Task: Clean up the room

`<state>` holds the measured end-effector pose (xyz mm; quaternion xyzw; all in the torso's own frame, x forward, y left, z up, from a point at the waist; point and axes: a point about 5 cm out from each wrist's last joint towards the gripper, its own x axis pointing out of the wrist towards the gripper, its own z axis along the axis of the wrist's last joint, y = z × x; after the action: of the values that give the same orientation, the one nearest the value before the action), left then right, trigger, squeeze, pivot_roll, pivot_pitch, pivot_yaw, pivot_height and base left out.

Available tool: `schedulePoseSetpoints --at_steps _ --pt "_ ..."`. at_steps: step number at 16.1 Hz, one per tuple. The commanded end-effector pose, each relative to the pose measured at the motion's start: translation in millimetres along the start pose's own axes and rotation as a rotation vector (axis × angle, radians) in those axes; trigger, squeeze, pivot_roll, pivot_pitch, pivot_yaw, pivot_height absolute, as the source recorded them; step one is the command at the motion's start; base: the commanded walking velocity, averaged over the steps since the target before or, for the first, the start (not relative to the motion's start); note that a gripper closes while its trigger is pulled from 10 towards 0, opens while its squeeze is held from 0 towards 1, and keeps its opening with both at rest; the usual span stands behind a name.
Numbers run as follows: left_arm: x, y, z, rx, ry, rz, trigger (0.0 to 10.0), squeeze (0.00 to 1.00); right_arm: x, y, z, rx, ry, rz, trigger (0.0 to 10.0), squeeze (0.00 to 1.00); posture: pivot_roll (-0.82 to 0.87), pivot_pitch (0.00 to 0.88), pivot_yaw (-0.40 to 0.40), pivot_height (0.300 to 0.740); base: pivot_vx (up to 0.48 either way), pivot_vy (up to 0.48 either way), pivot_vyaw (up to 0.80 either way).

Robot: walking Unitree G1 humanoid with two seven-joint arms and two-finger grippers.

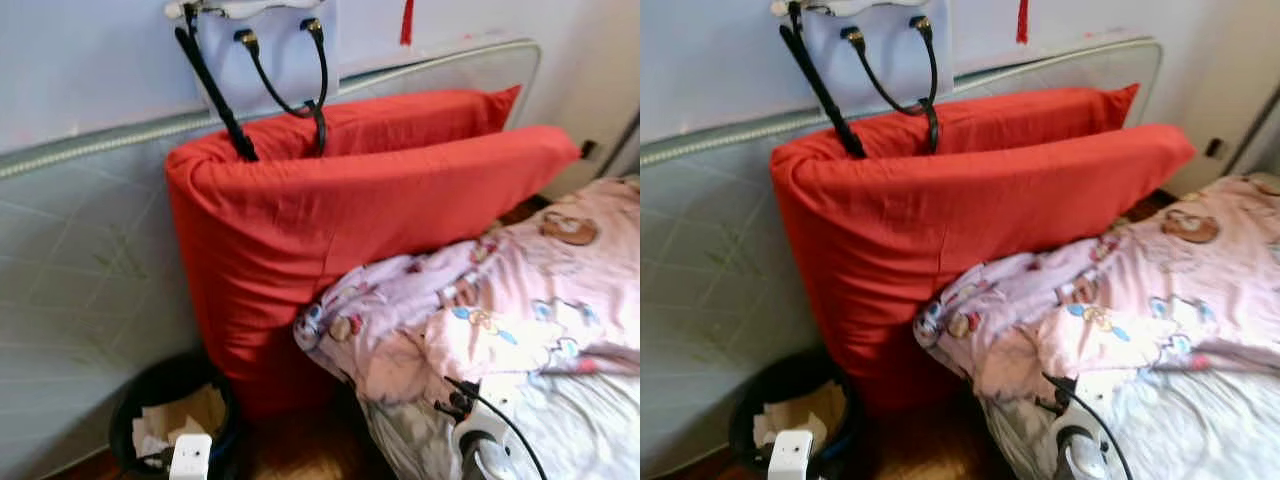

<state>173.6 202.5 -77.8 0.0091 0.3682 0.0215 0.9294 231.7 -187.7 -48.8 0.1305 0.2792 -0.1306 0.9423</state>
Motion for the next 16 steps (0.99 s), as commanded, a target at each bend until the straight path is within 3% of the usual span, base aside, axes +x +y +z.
schedulePoseSetpoints --at_steps 1,16 --pt "0.2 1.6 1 0.011 0.001 -0.001 10.0 0.00 1.4 -1.6 6 0.014 -0.036 -0.017 10.0 0.00 0.04 0.000 -0.006 0.740 -0.262 0.000 0.00" --pt "-1.1 2.4 -3 0.024 0.017 -0.004 10.0 0.00 5.3 -0.5 30 0.025 -0.168 -0.012 10.0 0.00 0.04 0.000 -0.008 0.740 -0.264 0.000 0.00"
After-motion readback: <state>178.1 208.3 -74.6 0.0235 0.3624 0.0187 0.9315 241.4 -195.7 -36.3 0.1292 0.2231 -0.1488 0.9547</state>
